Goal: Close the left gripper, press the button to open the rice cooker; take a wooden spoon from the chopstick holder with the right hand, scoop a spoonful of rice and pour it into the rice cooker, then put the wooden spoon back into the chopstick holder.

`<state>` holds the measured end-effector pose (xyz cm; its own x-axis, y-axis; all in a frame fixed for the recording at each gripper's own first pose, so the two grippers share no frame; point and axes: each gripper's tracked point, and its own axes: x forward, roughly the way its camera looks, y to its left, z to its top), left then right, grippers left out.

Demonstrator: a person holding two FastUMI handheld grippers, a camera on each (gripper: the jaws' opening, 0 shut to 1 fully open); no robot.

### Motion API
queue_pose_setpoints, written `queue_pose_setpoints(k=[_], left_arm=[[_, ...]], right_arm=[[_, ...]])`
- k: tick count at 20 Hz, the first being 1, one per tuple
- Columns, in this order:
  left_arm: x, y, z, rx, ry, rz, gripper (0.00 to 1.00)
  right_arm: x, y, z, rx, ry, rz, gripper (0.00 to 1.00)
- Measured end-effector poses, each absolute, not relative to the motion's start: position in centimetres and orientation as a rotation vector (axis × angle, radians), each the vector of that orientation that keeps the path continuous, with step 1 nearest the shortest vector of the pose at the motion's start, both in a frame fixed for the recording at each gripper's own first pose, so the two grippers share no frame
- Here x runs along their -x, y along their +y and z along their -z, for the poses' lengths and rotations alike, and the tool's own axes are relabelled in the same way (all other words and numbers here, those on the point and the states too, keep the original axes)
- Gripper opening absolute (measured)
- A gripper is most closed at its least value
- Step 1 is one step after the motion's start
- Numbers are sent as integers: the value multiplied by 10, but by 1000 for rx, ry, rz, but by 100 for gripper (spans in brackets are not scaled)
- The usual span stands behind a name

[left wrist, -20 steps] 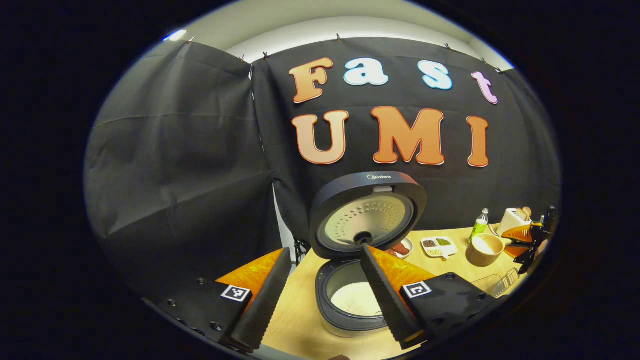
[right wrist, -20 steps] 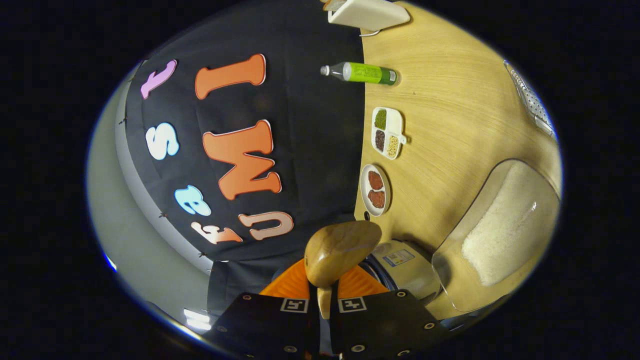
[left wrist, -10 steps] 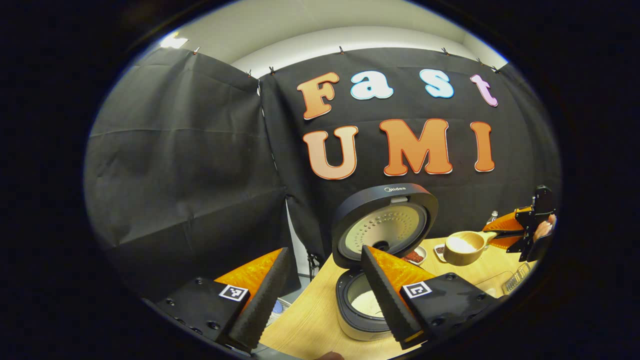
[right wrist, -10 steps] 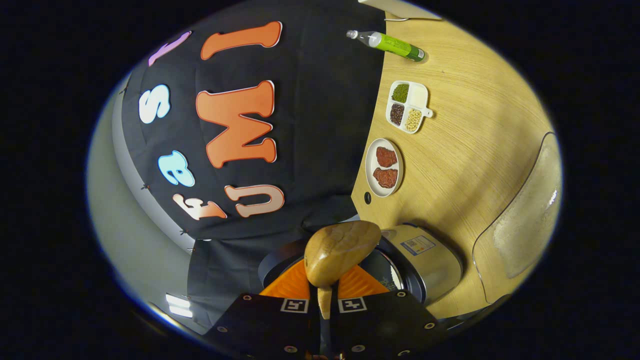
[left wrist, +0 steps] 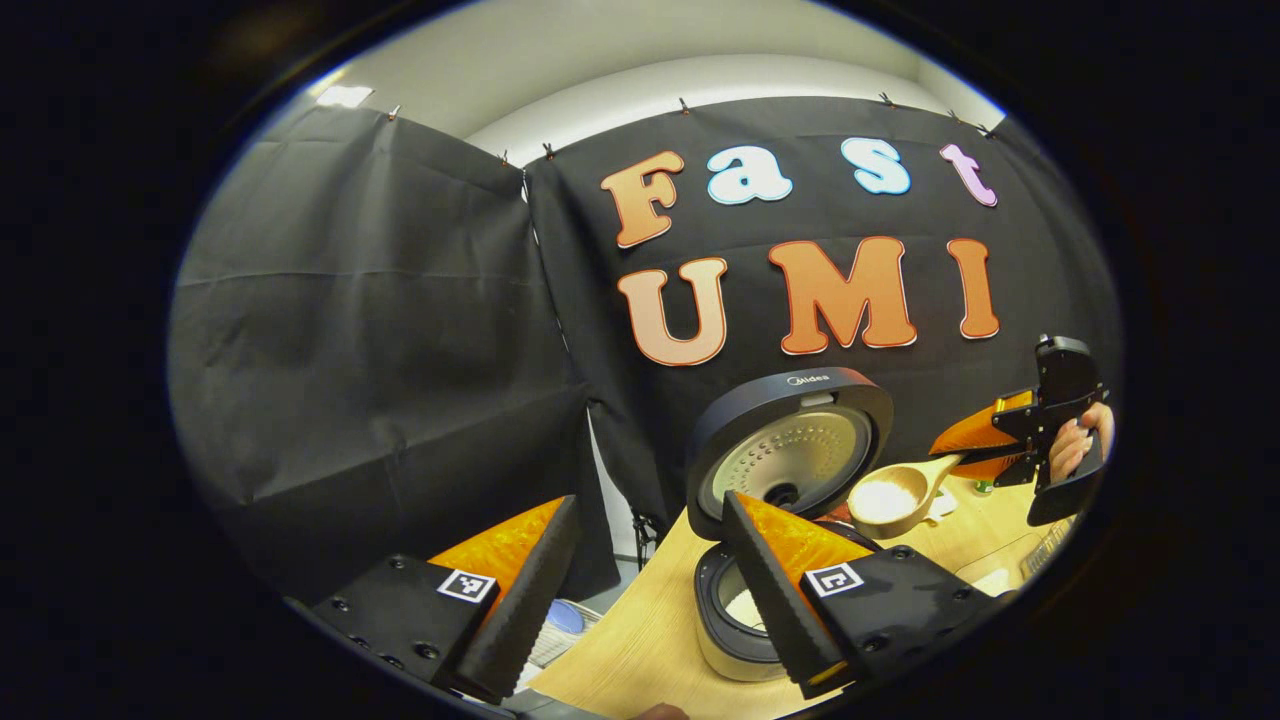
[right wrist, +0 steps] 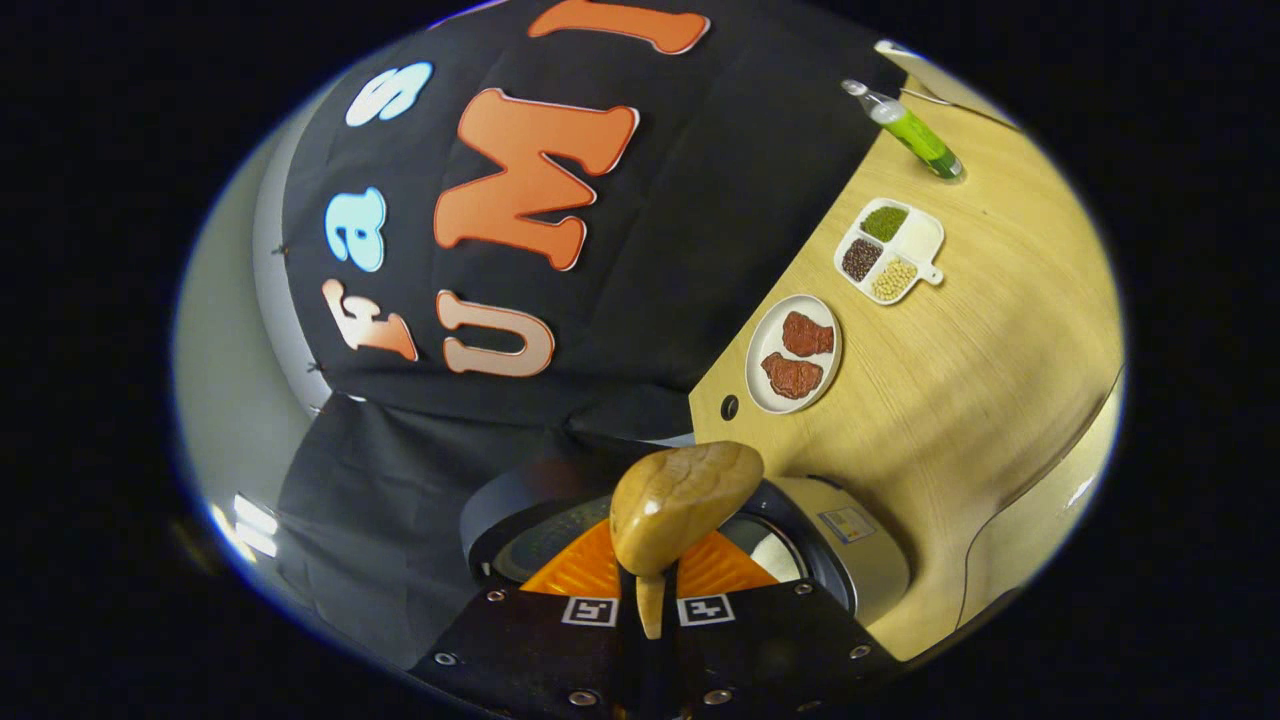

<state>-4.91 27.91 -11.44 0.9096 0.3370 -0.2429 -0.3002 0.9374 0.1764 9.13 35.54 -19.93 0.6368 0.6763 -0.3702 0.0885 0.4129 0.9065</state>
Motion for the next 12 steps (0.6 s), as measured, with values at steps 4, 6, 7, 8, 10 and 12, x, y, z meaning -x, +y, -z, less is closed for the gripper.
queue_pose_setpoints(k=[4,6,7,8,10,12], left_arm=[[53,283,119,-140,281,-341,90],[55,284,122,-138,288,-347,90],[56,286,123,-136,291,-352,90],[58,287,124,-134,295,-357,90],[61,292,128,-132,302,-371,90],[60,295,131,-126,308,-381,90]], right_arm=[[-94,373,201,-926,793,-444,7],[-94,378,204,-838,773,-445,7],[-95,380,206,-803,765,-443,7],[-95,382,206,-775,754,-446,7],[-95,388,205,-717,731,-457,7],[-97,392,202,-643,696,-469,7]])
